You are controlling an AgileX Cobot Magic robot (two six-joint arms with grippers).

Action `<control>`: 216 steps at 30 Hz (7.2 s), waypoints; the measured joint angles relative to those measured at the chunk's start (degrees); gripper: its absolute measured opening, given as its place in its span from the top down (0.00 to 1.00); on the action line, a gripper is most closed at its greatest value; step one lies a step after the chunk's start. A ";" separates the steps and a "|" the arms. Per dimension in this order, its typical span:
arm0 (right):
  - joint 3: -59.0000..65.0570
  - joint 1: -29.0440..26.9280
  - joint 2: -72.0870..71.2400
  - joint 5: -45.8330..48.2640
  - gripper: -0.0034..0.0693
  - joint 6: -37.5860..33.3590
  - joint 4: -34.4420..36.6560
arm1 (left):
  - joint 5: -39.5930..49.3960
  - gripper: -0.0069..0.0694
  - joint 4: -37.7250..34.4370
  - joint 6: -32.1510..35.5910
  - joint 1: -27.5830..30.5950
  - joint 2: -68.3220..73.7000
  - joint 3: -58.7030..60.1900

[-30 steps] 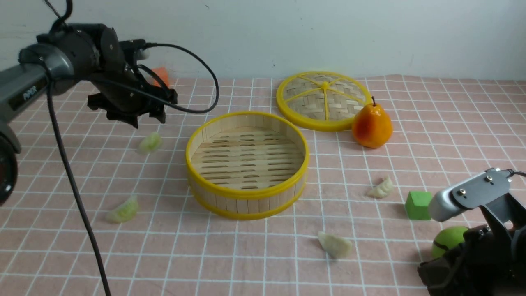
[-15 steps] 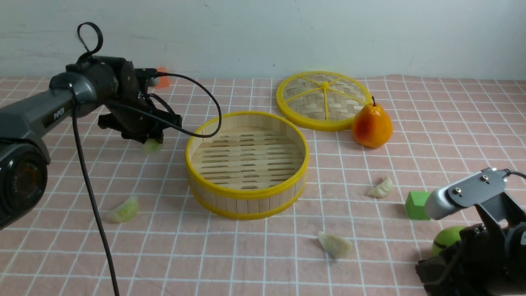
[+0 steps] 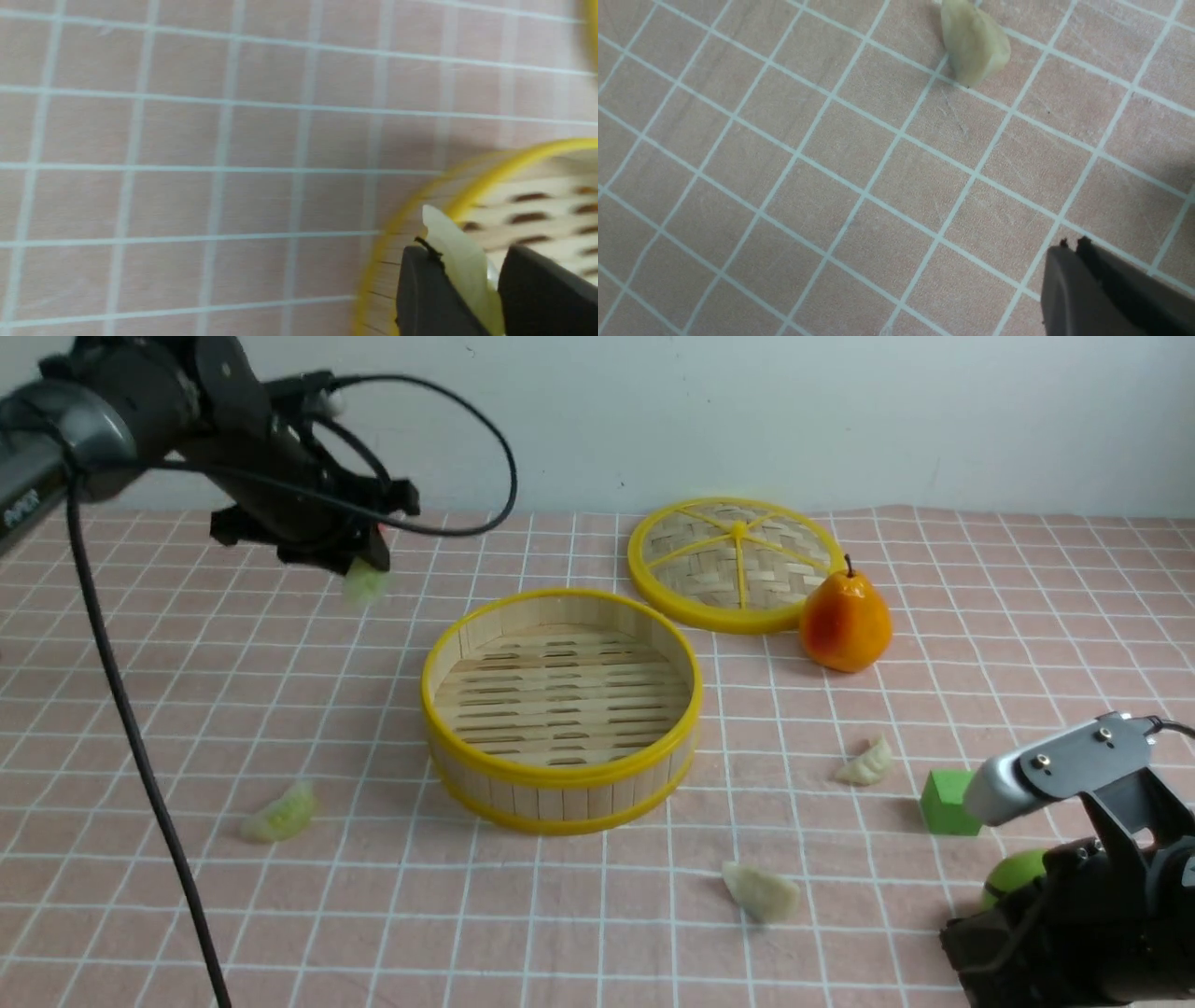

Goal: Put the dumplings into the steamer on the table with the pink tablecloth.
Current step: 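Place the dumpling into the bamboo steamer basket with the left gripper, then reach for and grasp a dumpling on the table with the left gripper, then place the dumpling into the bamboo steamer basket with the left gripper, then reach for and grasp a dumpling lying on the table beside the steamer, then place the dumpling in the bamboo steamer basket with the right gripper, then reach for and grasp a dumpling lying on the table beside the steamer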

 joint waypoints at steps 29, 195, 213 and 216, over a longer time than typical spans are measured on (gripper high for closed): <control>0.00 0.00 0.00 1.59 0.90 -0.15 2.39 | 16.65 0.32 25.55 -10.24 -10.20 -8.30 0.65; -74.89 10.61 66.21 -5.08 0.37 9.13 -9.95 | -14.67 0.93 48.83 -42.93 -18.49 -96.90 92.27; -56.81 10.59 46.25 36.74 0.36 20.33 -24.16 | -15.56 0.93 48.65 -42.93 -18.49 -96.96 92.38; -51.19 11.15 46.47 29.51 0.37 19.71 -22.94 | -15.58 0.93 48.65 -42.93 -18.49 -96.96 92.38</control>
